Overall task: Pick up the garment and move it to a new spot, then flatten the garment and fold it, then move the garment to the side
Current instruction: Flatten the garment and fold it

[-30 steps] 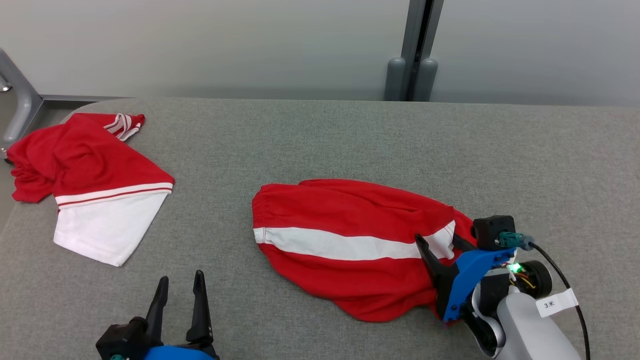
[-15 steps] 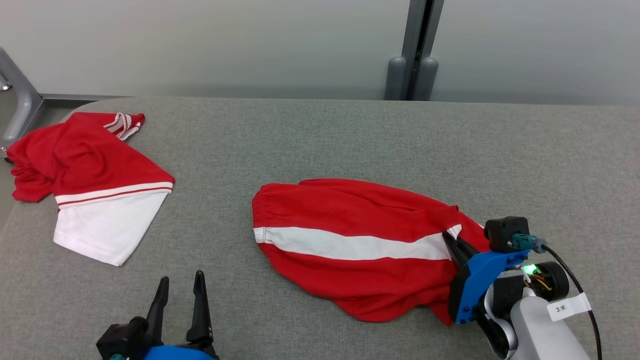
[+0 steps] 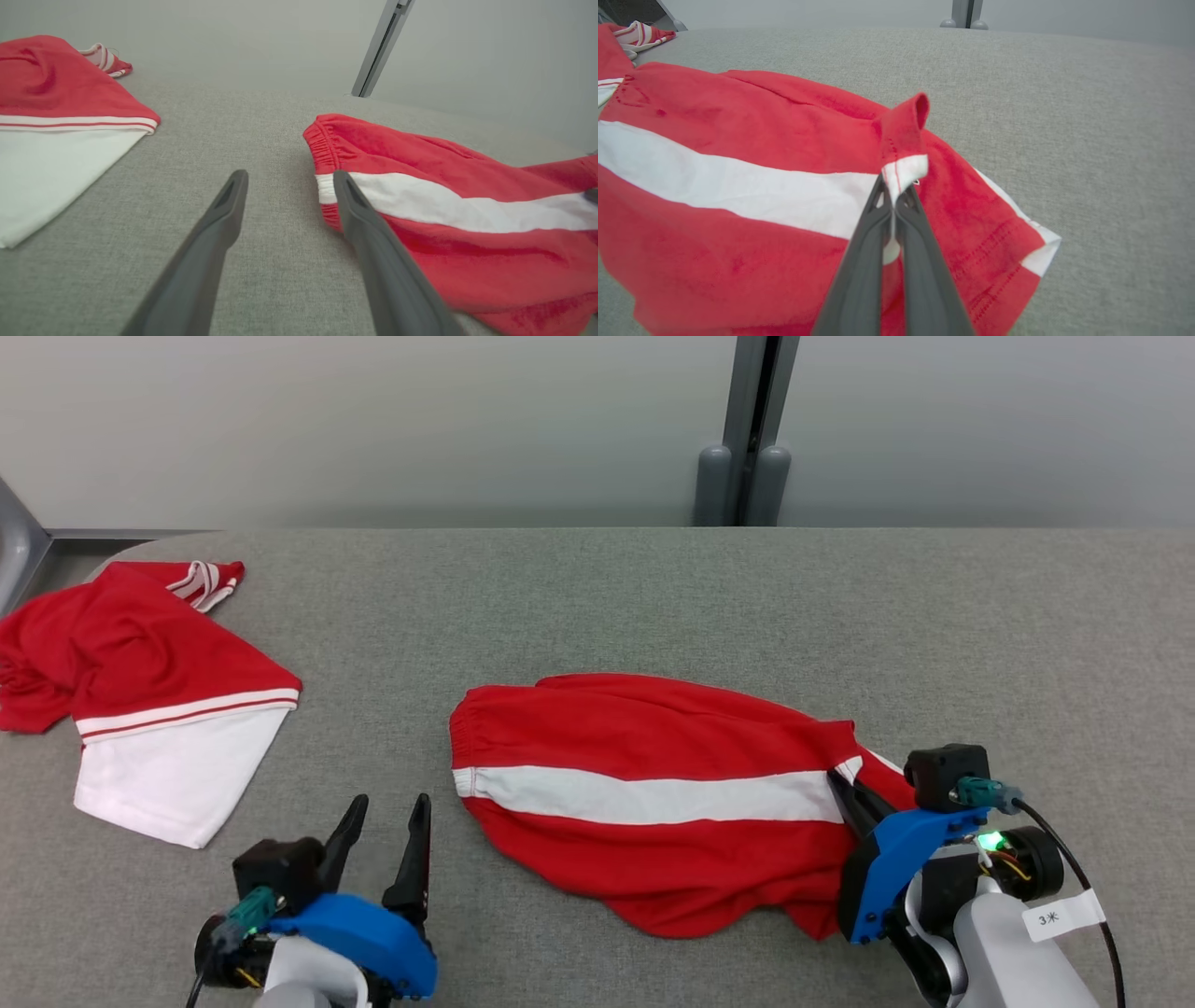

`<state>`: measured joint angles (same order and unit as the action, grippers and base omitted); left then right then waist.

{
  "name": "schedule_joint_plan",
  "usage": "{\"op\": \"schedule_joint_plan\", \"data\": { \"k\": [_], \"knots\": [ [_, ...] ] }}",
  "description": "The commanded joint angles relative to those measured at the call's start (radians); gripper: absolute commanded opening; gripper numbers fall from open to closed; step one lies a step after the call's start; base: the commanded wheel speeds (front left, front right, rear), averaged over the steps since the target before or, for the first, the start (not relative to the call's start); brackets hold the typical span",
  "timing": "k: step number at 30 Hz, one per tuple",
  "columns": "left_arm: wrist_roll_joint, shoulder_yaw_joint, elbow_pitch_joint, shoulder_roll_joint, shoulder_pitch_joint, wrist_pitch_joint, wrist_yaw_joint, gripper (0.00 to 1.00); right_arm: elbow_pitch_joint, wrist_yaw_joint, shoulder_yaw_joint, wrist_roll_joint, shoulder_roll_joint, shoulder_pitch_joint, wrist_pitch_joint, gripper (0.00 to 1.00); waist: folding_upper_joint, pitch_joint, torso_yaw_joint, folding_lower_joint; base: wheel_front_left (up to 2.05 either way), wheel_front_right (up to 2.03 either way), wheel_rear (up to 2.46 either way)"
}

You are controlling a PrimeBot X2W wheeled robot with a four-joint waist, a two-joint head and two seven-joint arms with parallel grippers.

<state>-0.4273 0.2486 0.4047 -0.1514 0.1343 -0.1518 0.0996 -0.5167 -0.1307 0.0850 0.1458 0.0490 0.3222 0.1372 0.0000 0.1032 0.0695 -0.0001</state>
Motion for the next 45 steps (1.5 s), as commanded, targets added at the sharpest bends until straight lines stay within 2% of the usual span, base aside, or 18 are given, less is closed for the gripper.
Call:
{"op": "schedule_joint_plan", "data": {
  "k": [1, 5, 9, 14, 19, 24, 25, 26, 27, 29, 32, 33, 34, 40, 45],
  "knots": [
    [-0.014, 0.022, 0.040, -0.010, 0.042, 0.036, 0.013, 1.00, 0.005, 0.000, 0.005, -0.005, 0.003, -0.005, 0.004, 0.00, 0.0000, 0.002, -0.010, 0.0001, 0.00, 0.00, 0.00],
    [-0.050, 0.066, 0.103, -0.022, 0.098, 0.087, 0.027, 1.00, 0.009, 0.000, 0.020, 0.003, 0.003, 0.006, 0.008, 0.00, 0.0000, 0.010, -0.028, 0.0001, 0.00, 0.00, 0.00],
    [-0.147, 0.156, 0.129, -0.031, 0.146, 0.125, 0.033, 1.00, 0.013, 0.000, 0.036, 0.007, 0.003, 0.016, 0.010, 0.00, 0.0000, 0.024, -0.048, 0.0001, 0.00, 0.00, 0.00],
    [-0.319, 0.223, 0.147, -0.068, 0.201, 0.097, 0.030, 1.00, 0.020, 0.000, 0.045, 0.006, 0.003, 0.028, 0.014, 0.00, 0.0000, 0.052, -0.064, 0.0001, 0.00, 0.00, 0.00],
    [-0.390, 0.253, 0.207, -0.084, 0.242, 0.072, 0.031, 1.00, 0.029, 0.000, 0.050, 0.002, 0.003, 0.041, 0.015, 0.00, 0.0000, 0.074, -0.073, 0.0001, 0.00, 0.00, 0.00],
    [-0.467, 0.322, 0.201, -0.102, 0.266, 0.067, 0.031, 1.00, 0.035, 0.000, 0.048, -0.003, 0.003, 0.050, 0.014, 0.00, 0.0000, 0.093, -0.076, 0.0001, 0.00, 0.00, 0.00],
    [-0.481, 0.336, 0.196, -0.107, 0.269, 0.063, 0.031, 0.92, 0.035, 0.000, 0.047, -0.004, 0.003, 0.051, 0.012, 0.00, 0.0000, 0.096, -0.077, 0.0001, 0.00, 0.00, 0.00],
    [-0.494, 0.349, 0.188, -0.112, 0.270, 0.057, 0.031, 0.62, 0.036, 0.000, 0.046, -0.004, 0.003, 0.053, 0.011, 0.00, 0.0000, 0.098, -0.078, 0.0001, 0.00, 0.00, 0.00],
    [-0.507, 0.363, 0.181, -0.120, 0.272, 0.051, 0.031, 0.44, 0.036, 0.000, 0.046, -0.005, 0.003, 0.055, 0.010, 0.00, 0.0000, 0.100, -0.078, 0.0001, 0.00, 0.00, 0.00],
    [-0.534, 0.384, 0.159, -0.134, 0.274, 0.035, 0.031, 0.24, 0.037, 0.000, 0.045, -0.003, 0.003, 0.057, 0.009, 0.00, 0.0000, 0.103, -0.080, 0.0001, 0.00, 0.00, 0.00],
    [-0.568, 0.414, 0.127, -0.169, 0.266, 0.013, 0.031, 0.16, 0.034, 0.000, 0.041, -0.001, 0.003, 0.061, 0.005, 0.00, 0.0000, 0.104, -0.082, 0.0001, 0.00, 0.00, 0.00],
    [-0.576, 0.424, 0.115, -0.181, 0.262, 0.004, 0.031, 0.10, 0.033, 0.000, 0.039, -0.001, 0.003, 0.061, 0.005, 0.00, 0.0000, 0.104, -0.082, 0.0001, 0.00, 0.00, 0.00],
    [-0.586, 0.432, 0.104, -0.192, 0.257, -0.002, 0.031, 0.00, 0.032, 0.000, 0.036, -0.003, 0.003, 0.060, 0.004, 0.00, 0.0000, 0.103, -0.083, 0.0001, 0.00, 0.00, 0.00],
    [-0.613, 0.470, 0.019, -0.256, 0.253, -0.051, 0.031, 0.00, 0.039, 0.000, 0.007, -0.008, 0.003, 0.055, -0.005, 0.00, 0.0000, 0.088, -0.079, 0.0001, 0.00, 0.00, 0.00],
    [-0.603, 0.453, -0.088, -0.307, 0.269, -0.089, 0.031, 0.00, 0.097, 0.000, -0.014, 0.019, 0.003, 0.050, -0.013, 0.00, 0.0000, 0.052, -0.082, 0.0001, 0.00, 0.00, 0.00]
  ]
}}
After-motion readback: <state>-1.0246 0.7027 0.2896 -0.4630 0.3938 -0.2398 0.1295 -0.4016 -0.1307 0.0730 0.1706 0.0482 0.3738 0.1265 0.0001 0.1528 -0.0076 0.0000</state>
